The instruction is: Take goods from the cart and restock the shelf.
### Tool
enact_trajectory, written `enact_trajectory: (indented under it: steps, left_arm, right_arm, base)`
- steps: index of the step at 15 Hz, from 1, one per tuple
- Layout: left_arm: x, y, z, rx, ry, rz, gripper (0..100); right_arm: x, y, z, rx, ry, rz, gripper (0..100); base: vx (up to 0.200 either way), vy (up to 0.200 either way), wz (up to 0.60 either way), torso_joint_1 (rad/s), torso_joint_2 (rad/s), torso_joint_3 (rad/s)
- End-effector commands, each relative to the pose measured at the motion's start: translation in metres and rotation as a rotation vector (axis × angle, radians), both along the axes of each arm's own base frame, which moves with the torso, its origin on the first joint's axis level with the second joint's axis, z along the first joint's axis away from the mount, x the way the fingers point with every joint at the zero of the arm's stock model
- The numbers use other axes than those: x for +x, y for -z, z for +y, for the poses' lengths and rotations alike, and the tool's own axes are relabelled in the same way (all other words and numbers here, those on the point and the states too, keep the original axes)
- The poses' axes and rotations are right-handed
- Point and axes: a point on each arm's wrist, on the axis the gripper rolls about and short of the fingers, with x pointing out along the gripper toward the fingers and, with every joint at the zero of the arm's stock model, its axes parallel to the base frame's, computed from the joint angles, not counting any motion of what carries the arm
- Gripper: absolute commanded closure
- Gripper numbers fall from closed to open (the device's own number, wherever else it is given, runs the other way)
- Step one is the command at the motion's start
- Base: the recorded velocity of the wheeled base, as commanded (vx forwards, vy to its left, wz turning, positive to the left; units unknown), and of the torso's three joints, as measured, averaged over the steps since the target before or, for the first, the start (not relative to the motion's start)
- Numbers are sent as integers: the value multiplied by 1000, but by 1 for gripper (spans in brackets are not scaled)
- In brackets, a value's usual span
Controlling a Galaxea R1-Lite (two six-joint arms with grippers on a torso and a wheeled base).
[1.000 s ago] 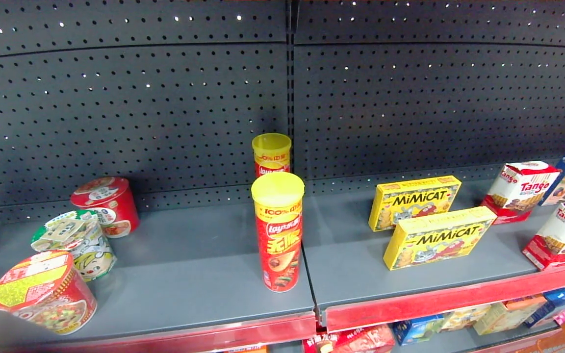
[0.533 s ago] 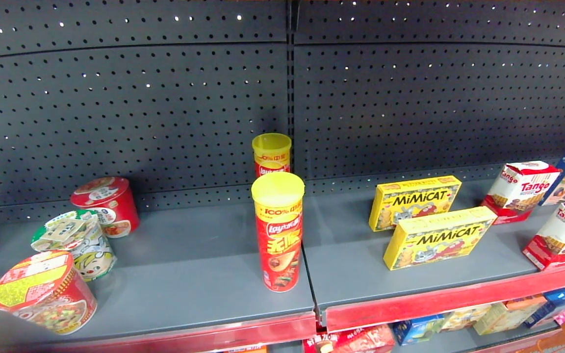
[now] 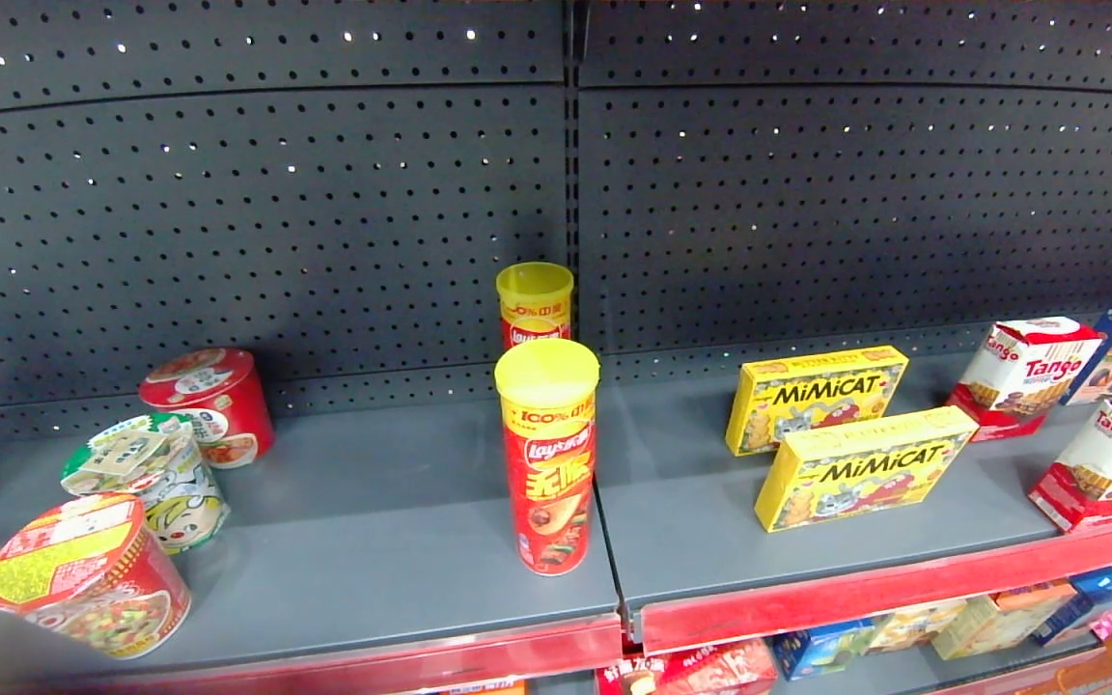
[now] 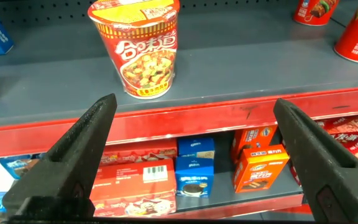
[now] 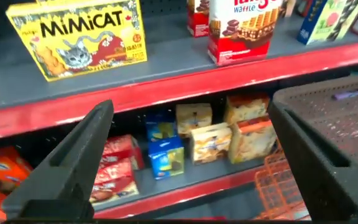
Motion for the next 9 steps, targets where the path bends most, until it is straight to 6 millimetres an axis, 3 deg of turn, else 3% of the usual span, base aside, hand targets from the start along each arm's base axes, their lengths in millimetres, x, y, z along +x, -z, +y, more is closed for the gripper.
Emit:
enact_trajectory:
  steps: [1, 5, 9]
  left_arm:
    - [0, 0, 0, 1, 0, 2, 0]
    - [0, 0, 0, 0, 0, 2, 0]
    - [0, 0, 0, 0, 0, 2, 0]
  right_arm:
    - [0, 0, 0, 17, 0, -7, 0]
    - [0, 0, 0, 10, 8, -3, 0]
    - [0, 1, 3, -70, -139, 26, 0]
  base:
    - [0, 0, 0, 0, 0, 0]
    - [0, 0, 0, 0, 0, 0]
    - [0, 0, 0, 0, 0, 0]
